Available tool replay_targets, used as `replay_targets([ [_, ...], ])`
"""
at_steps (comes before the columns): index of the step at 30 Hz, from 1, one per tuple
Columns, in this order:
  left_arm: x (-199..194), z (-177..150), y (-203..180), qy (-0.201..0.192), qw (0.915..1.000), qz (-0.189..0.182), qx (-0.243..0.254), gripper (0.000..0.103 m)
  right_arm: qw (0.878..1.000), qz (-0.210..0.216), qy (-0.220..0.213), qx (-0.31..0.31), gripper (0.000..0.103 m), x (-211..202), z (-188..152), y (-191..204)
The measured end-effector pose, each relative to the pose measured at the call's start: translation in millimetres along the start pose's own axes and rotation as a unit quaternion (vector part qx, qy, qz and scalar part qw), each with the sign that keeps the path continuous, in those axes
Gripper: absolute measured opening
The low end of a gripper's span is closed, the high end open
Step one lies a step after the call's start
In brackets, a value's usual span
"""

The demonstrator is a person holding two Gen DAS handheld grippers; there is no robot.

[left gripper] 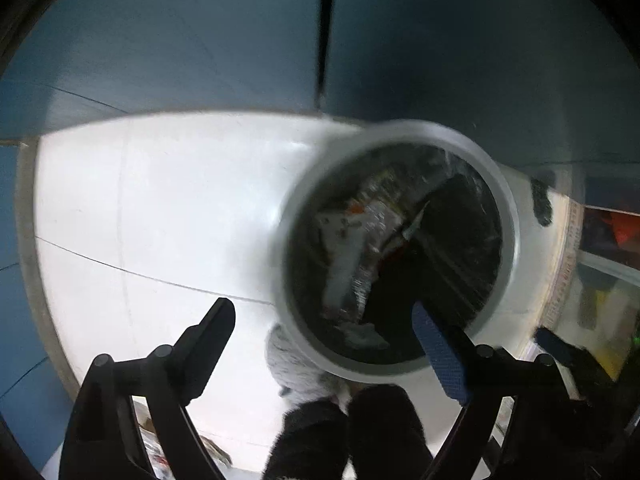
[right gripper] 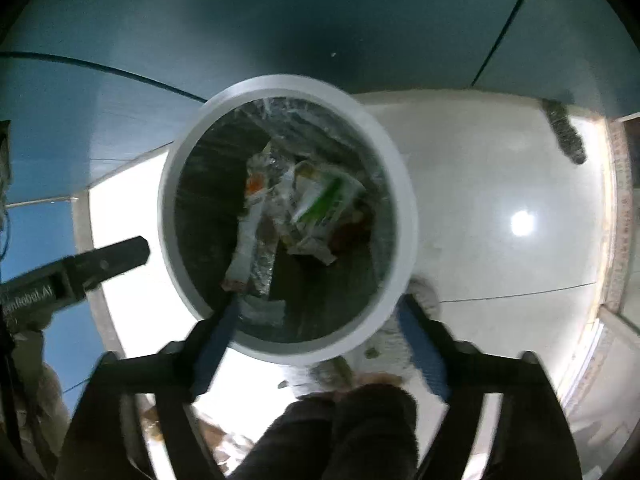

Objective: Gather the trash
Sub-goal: 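Lower the bag and card over the bin and open both tools, then raise both tools back up to the counter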

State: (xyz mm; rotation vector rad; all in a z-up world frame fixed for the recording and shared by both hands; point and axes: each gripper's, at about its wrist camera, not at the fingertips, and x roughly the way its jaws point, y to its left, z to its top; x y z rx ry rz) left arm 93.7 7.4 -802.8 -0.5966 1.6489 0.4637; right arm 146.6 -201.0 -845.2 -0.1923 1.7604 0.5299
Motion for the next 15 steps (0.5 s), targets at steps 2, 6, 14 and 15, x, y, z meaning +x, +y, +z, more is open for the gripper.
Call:
replay_targets([
  [2, -12.8, -1.7, 0.1, -0.022, 0.9995, 0.016, 0.015, 0.103, 1.0, -0.024, -0.006, -0.004, 0.103, -6.8, -1.9, 3.4],
  [6, -37.7, -7.9, -0.7, -0.048, 0.9973, 0.043, 0.036, 0.103, 0.997, -0.067, -0.025, -0.011, 0.103, -27.5, -4.6, 12.0],
  [14, -106.7, -42.4, 5.4, -0.059, 0.9963, 0.051, 0.037, 0.103, 0.993, -0.103, -0.054, -0.009, 0.103, -99.3, -15.4, 30.2],
  [15, -117.6, -47.2, 6.3, -0.06, 0.9962, 0.051, 0.036, 0.103, 0.993, -0.102, -0.056, -0.009, 0.103, -109.0, -18.6, 34.2],
])
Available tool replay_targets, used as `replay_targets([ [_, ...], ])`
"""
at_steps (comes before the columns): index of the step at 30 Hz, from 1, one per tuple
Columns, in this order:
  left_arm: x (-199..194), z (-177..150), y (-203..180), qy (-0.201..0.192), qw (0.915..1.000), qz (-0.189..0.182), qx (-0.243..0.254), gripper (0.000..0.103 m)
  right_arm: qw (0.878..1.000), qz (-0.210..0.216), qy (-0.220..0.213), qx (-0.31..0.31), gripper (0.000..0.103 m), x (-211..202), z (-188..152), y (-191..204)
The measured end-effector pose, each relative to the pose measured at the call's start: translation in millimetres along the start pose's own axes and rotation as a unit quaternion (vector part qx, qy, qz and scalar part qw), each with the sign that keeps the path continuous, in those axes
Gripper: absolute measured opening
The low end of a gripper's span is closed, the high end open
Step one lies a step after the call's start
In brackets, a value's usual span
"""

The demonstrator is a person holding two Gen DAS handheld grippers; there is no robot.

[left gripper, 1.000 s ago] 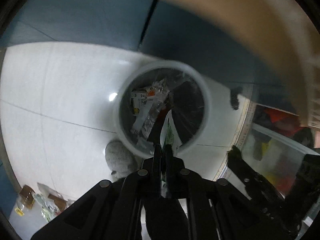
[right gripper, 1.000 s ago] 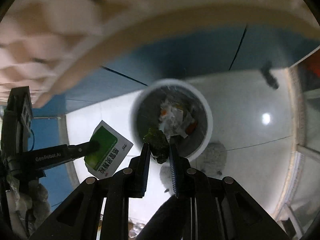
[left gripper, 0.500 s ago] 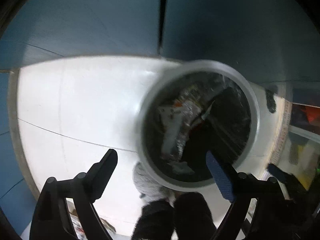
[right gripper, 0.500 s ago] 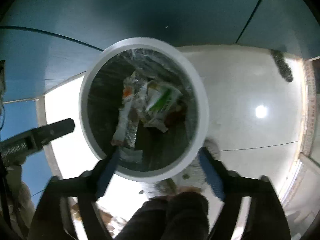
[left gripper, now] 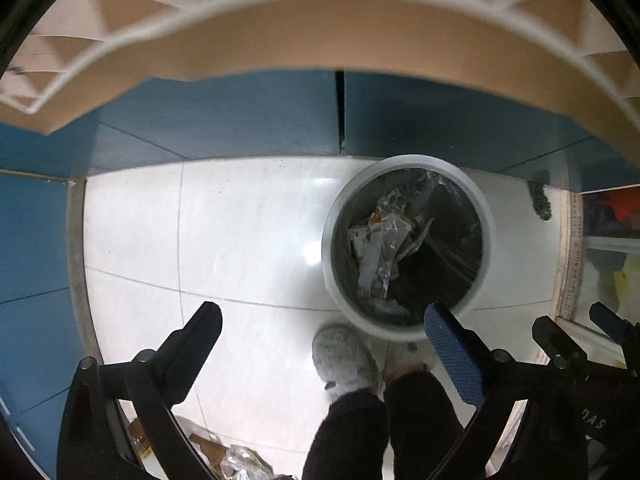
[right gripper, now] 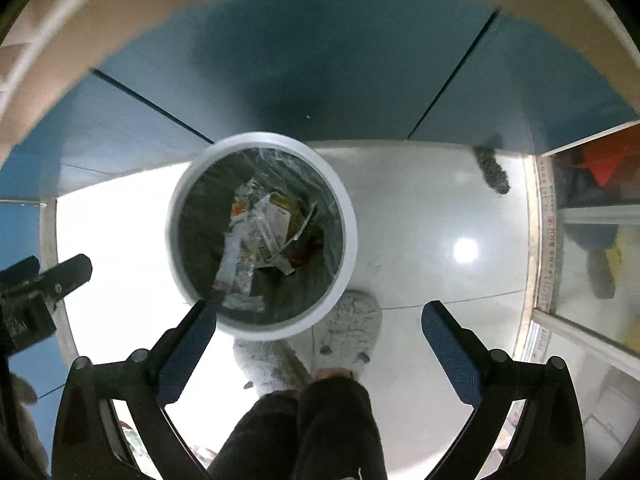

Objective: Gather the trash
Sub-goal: 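Raise both tools back up to the counter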

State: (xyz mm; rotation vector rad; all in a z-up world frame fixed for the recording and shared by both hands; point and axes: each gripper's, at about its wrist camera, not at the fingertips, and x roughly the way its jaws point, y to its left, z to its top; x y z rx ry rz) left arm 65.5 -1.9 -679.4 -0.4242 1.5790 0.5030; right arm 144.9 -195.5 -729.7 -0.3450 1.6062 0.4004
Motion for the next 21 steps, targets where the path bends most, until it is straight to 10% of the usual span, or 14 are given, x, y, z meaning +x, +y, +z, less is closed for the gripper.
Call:
replay_targets([
  [21, -298.2, -70.2, 22.4, -0.109, 0.994, -0.004, -0.015, 0.103, 0.998, 0.01, -0.067, -0.015, 0.103, -335.3, -74.7, 36.5],
])
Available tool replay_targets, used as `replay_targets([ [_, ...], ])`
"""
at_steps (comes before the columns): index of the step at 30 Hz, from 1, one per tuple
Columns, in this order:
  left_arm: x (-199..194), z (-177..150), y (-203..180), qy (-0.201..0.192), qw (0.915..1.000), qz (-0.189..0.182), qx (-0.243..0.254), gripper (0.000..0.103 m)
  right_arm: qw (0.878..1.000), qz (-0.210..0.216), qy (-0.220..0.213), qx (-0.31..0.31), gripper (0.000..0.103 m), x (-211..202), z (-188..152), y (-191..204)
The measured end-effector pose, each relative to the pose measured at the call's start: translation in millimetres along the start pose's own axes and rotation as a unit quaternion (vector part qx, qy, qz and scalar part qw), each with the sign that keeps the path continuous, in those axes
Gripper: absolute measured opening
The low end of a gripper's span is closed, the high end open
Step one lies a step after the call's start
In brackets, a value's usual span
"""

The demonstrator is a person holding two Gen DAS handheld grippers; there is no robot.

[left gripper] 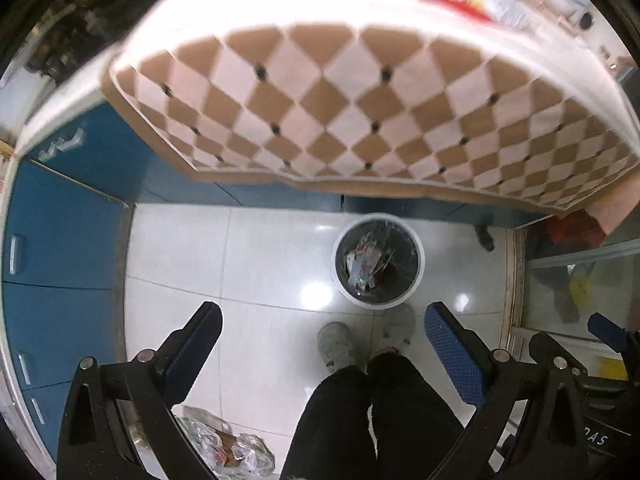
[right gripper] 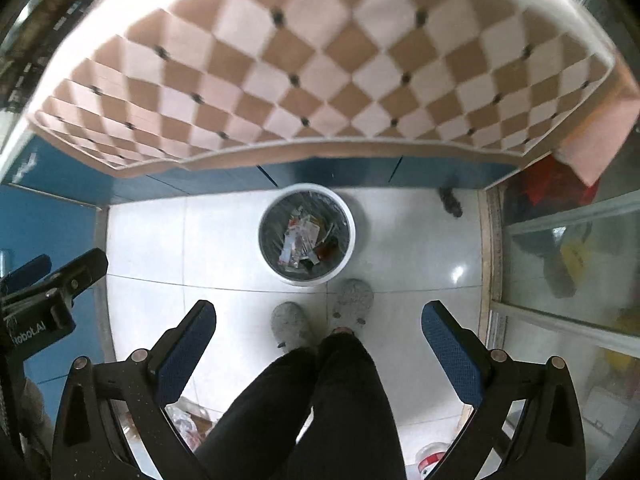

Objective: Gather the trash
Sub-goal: 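Raise both tools back up to the counter, then grasp the red sugar bag with the left tool while the right tool grasps the toothpaste box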

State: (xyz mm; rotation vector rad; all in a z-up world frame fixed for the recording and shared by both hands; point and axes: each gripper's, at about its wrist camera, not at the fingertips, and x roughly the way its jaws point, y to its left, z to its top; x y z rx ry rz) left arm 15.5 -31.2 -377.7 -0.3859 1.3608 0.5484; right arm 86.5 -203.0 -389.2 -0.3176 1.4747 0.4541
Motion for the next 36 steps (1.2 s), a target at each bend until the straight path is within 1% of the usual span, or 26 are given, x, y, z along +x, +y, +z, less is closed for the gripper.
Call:
replay_targets([
  [4, -44.7, 0.5, 3.2, -0.029, 0.9995, 0.014, 0.007, 0.103, 1.0, 0.009, -0.015, -0.004, 0.103, -50.8, -5.1, 4.3],
  [6, -65.5, 3.6, 6.7, -0.046, 0.9988, 0.013, 0.008, 0.103, 1.0, 0.013, -0.024, -0.006, 0.103, -75.3, -7.6, 6.8],
  [9, -91.0, 16.3, 14.4, -0.079, 0.9969, -0.001, -0.002, 0.103, 0.999, 0.02, -0.044, -0.001, 0.103, -107.5, -5.2, 9.3],
  [11, -103.7, 33.3, 16.3, -0.102, 0.9948, -0.004, -0.006, 0.103, 0.998, 0.027, -0.062, 0.011, 0.103, -121.3, 2.6, 8.7],
  [13, -113.2, 52.1, 20.3, -0.119, 0.9927, -0.006, -0.018, 0.103, 0.996, 0.042, -0.078, 0.031, 0.103, -135.4, 19.4, 2.2],
  [14, -114.8, 66.9, 22.0, -0.125, 0.9918, -0.011, -0.023, 0.103, 0.994, 0.051, -0.083, 0.04, 0.103, -140.7, 27.0, -0.9],
  [17, -112.8, 100.5, 24.4, -0.125, 0.9913, -0.018, -0.037, 0.103, 0.988, 0.085, -0.107, 0.068, 0.102, -154.2, 62.8, -18.7],
  [18, -110.2, 112.3, 24.1, -0.123, 0.9914, -0.012, -0.042, 0.103, 0.986, 0.091, -0.119, 0.072, 0.1, -159.1, 76.8, -23.6],
  [19, -106.9, 123.7, 24.7, -0.121, 0.9915, -0.008, -0.049, 0.103, 0.984, 0.095, -0.128, 0.074, 0.089, -160.4, 90.7, -27.9],
  [20, -101.1, 137.8, 25.4, -0.116, 0.9916, -0.01, -0.056, 0.103, 0.983, 0.103, -0.135, 0.073, 0.07, -161.3, 108.8, -33.5],
  [21, -94.5, 150.2, 25.6, -0.109, 0.9919, -0.007, -0.064, 0.103, 0.982, 0.108, -0.137, 0.071, 0.06, -160.0, 127.8, -37.1],
  [22, -89.5, 160.4, 26.2, -0.102, 0.9923, -0.009, -0.069, 0.103, 0.982, 0.112, -0.135, 0.07, 0.044, -156.1, 148.2, -40.9],
  [23, -80.3, 173.2, 25.0, -0.093, 0.9927, -0.017, -0.075, 0.103, 0.981, 0.117, -0.135, 0.07, 0.038, -151.7, 164.7, -45.4],
  [24, -71.1, 184.5, 23.3, -0.081, 0.993, -0.022, -0.083, 0.103, 0.981, 0.122, -0.136, 0.068, 0.037, -144.5, 186.5, -48.3],
  [25, -62.2, 195.1, 21.6, -0.07, 0.993, -0.026, -0.092, 0.103, 0.981, 0.122, -0.136, 0.06, 0.029, -135.2, 209.1, -49.2],
  [26, -50.6, 206.6, 20.5, -0.058, 0.9926, -0.032, -0.102, 0.103, 0.982, 0.119, -0.136, 0.053, 0.018, -127.7, 227.3, -48.1],
  [28, -31.7, 223.3, 18.2, -0.038, 0.9912, -0.04, -0.12, 0.103, 0.985, 0.115, -0.123, 0.034, 0.014, -103.2, 271.6, -43.6],
  [30, -9.2, 242.7, 14.8, -0.015, 0.9887, -0.049, -0.141, 0.103, 0.987, 0.12, -0.103, 0.012, 0.009, -77.5, 305.1, -38.3],
  [31, -1.5, 248.5, 13.6, -0.007, 0.9875, -0.053, -0.148, 0.103, 0.988, 0.121, -0.094, -0.001, 0.007, -65.5, 317.3, -37.6],
  [33, 15.4, 264.1, 10.8, 0.007, 0.9841, -0.064, -0.166, 0.103, 0.99, 0.12, -0.064, -0.034, 0.005, -37.1, 343.1, -31.9],
  [35, 26.5, 275.6, 8.1, 0.016, 0.9794, -0.086, -0.182, 0.103, 0.99, 0.12, -0.042, -0.062, 0.0, -17.6, 356.9, -27.8],
  [36, 30.8, 280.2, 6.3, 0.02, 0.9773, -0.098, -0.187, 0.103, 0.989, 0.124, -0.034, -0.073, 0.0, -9.5, 362.5, -28.1],
])
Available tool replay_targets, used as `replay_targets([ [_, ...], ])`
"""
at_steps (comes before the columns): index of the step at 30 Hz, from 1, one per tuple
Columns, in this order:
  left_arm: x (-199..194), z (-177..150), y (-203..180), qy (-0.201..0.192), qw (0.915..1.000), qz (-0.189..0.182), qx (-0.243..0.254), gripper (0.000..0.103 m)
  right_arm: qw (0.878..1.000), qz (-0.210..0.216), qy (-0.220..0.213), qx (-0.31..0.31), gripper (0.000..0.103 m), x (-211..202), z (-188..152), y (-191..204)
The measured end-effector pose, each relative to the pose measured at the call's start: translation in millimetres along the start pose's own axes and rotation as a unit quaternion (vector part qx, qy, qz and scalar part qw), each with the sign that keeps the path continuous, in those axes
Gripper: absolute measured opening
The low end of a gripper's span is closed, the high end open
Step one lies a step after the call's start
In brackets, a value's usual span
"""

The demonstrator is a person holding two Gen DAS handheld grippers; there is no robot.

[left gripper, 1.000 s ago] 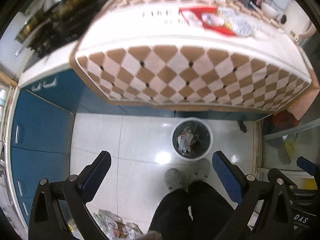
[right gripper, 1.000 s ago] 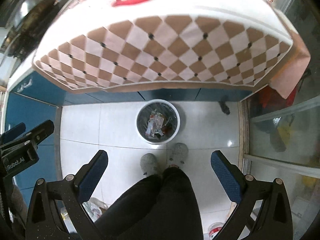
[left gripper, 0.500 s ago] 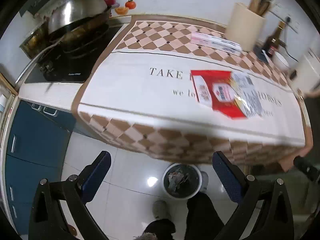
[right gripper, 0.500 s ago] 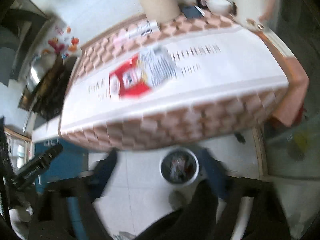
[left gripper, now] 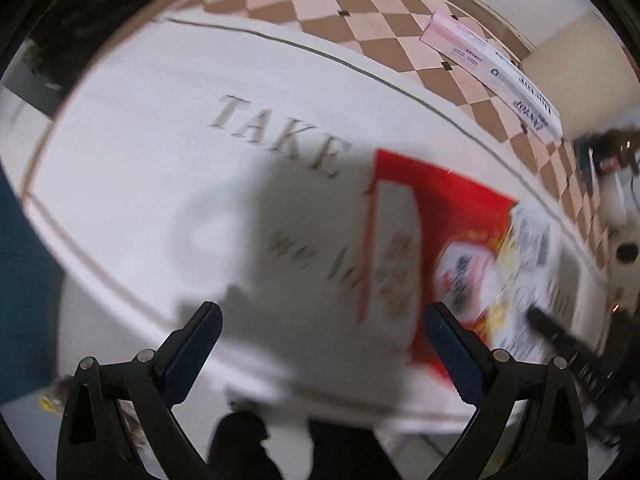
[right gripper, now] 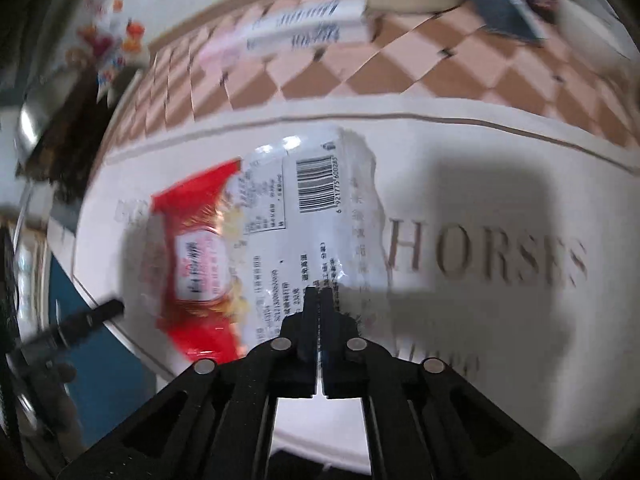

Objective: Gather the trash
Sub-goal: 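Grasp the red sugar bag with the left tool while the right tool grasps the toothpaste box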

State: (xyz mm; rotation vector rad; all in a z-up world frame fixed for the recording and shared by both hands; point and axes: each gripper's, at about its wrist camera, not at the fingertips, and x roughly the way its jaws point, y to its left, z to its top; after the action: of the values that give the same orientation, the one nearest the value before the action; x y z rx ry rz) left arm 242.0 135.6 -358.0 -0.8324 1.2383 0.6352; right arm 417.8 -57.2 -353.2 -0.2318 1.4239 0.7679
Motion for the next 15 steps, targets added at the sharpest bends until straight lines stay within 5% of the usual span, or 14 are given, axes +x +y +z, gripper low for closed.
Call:
replay_targets([
  [8, 12.1, 17.0, -44.8, -0.007, 0.9983, -0.057, 0.012, 0.098, 0.99, 0.134, 0.029, 0.02, 0.0, 19.9, 17.3, -42.1],
  [10, 12.9, 17.6, -58.6, -0.008, 0.9987, -0.041, 0.028, 0.093, 0.985, 0.164, 0.039, 0.036, 0.0, 24.6, 19.2, -50.7],
  [12, 11.9, 15.1, -69.5, -0.016, 0.9988, -0.015, 0.043, 0.082, 0.981, 0.183, 0.046, 0.046, 0.0, 28.5, 21.3, -54.7],
  [13, 10.5, 13.6, -74.7, -0.019, 0.9985, -0.003, 0.052, 0.066, 0.981, 0.185, 0.047, 0.046, 0.0, 28.9, 22.8, -53.0],
  [14, 9.4, 13.1, -78.5, -0.021, 0.9981, 0.0, 0.058, 0.035, 0.98, 0.186, 0.047, 0.044, 0.0, 29.9, 23.5, -51.3],
  [15, 7.5, 11.0, -81.7, -0.025, 0.9973, 0.016, 0.068, 0.029, 0.98, 0.188, 0.047, 0.042, 0.0, 31.0, 24.3, -50.1],
])
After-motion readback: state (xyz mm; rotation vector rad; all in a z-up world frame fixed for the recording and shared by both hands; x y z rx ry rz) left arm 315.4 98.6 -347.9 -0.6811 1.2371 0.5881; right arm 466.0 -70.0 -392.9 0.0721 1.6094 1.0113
